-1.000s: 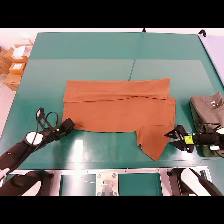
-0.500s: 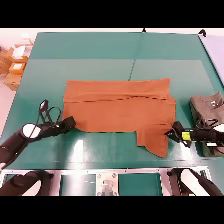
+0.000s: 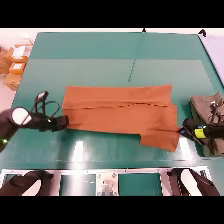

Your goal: Fold the shirts.

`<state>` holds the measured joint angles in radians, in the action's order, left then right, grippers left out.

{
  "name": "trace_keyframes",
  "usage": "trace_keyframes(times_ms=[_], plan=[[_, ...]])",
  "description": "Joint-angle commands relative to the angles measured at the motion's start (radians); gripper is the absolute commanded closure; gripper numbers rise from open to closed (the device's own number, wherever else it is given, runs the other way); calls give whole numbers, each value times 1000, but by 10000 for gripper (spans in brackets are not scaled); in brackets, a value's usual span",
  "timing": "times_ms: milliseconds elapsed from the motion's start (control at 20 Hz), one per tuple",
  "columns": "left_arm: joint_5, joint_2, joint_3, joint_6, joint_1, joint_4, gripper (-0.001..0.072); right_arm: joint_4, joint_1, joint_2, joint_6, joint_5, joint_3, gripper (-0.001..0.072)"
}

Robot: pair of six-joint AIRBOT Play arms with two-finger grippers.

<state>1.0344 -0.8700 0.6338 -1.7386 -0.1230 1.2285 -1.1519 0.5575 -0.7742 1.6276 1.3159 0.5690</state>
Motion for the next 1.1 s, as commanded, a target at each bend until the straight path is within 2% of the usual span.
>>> trace_keyframes(times_ms=[0, 100, 250, 500, 650, 700, 750, 800, 850, 900, 950, 1050], plan=[[55, -42, 158, 37, 2, 54, 688, 157, -1, -10, -42, -16, 119, 695], [46, -136, 257, 69, 2, 54, 688, 230, -13, -79, -62, -66, 187, 695], [41, -317, 438, 98, 2, 55, 688, 261, -96, -257, -61, -147, 303, 695], [6, -646, 743, 126, 2, 53, 688, 287, -236, -650, -57, -251, 589, 695], [-95, -815, 855, 162, 2, 23, 685, 288, -275, -876, -57, -254, 768, 693], [-143, -845, 876, 161, 3, 19, 647, 288, -277, -935, -58, -253, 823, 628], [-185, -857, 892, 161, 3, 21, 250, 288, -270, -974, -58, -242, 872, 432], [-220, -854, 904, 160, 7, 32, -13, 286, -257, -996, -75, -220, 917, 282], [-212, -852, 932, 160, 18, 38, 43, 275, -235, -1002, -120, -185, 957, 236], [-168, -850, 969, 159, 37, 43, 42, 256, -210, -1001, -181, -138, 993, 230], [-105, -850, 1005, 159, 57, 58, 42, 222, -184, -1001, -234, -84, 1022, 154], [24, -850, 1059, 159, 105, 64, 42, 141, -129, -1006, -288, 9, 1032, 125]])
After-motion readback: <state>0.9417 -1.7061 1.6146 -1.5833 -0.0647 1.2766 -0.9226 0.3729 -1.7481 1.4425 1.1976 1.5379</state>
